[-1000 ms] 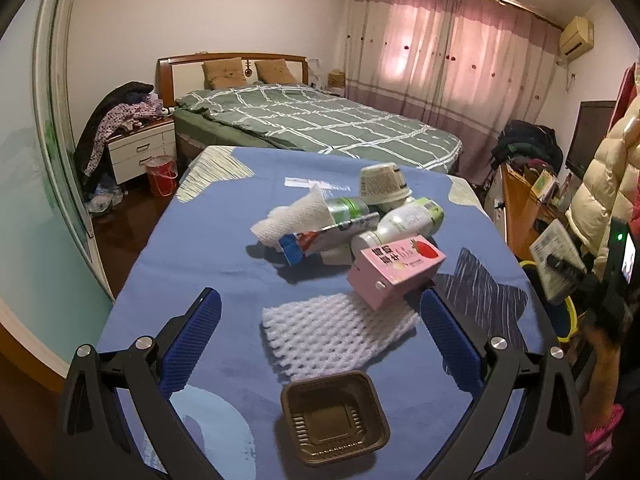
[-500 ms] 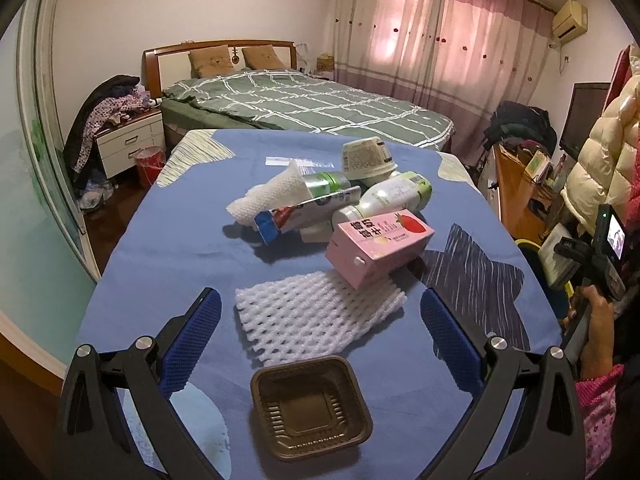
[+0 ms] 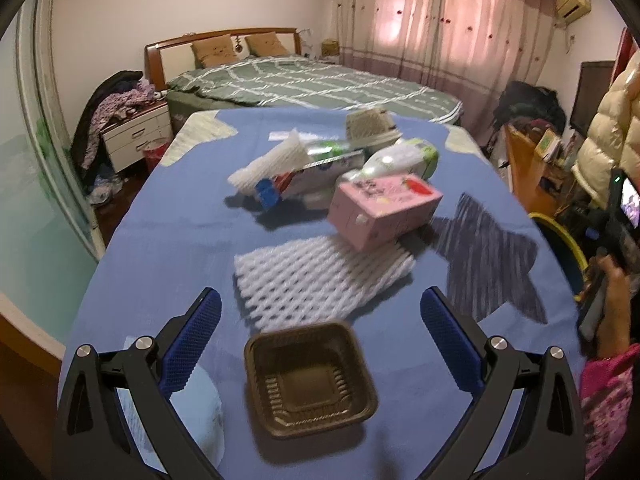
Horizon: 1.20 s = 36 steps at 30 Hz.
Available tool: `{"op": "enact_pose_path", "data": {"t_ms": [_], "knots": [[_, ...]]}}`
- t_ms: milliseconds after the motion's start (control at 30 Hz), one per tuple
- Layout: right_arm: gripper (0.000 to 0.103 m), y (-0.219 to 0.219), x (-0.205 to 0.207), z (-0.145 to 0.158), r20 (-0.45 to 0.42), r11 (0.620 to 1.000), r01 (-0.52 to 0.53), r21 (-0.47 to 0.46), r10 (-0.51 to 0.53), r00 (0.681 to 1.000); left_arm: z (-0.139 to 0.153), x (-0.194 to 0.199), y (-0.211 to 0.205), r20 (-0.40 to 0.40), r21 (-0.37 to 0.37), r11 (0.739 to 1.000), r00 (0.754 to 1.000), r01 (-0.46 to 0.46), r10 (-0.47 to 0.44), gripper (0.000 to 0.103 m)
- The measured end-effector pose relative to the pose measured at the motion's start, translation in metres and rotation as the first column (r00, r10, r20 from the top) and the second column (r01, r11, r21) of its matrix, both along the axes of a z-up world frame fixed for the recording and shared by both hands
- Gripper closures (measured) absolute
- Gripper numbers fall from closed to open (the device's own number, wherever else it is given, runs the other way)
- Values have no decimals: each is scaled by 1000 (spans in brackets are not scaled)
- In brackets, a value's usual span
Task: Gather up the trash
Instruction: 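Carry the tea box over the yellow bin and drop it in, then grasp the brown plastic tray with the left tool and lift it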
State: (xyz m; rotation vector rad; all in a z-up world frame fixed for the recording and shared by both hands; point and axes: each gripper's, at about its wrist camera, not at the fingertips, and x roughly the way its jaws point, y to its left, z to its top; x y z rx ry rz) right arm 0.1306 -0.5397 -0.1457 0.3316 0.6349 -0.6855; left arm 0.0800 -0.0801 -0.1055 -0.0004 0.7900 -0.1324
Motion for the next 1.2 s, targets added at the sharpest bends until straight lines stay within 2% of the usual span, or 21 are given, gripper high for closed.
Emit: {"op": "enact_pose_path", "data": {"t_ms": [267,567,700,833,1200], "knots": [[39,0,1,-1,3,1000,-12,3,12,1000,-33,-3,7,-115,3,1000,993,-23,23,5],[38,0,2,-1,4,1000,-17,5,17,1000,-46,5,7,-155,8,999,987,-37,38,6],[38,1,3,-2,5,1000,-23,9,23,1000,-51,7,6,-182,-12,1000,983,-19,17,28],[38,1,3,-2,7,1000,-25,14,25,1000,-49,4,2,-178,-9,1000,984,7,-8,33],[38,2,-2,0,29,999,-42,19,41,999,-23,-6,-21,-109,-28,993,988,111,-113,33]]}}
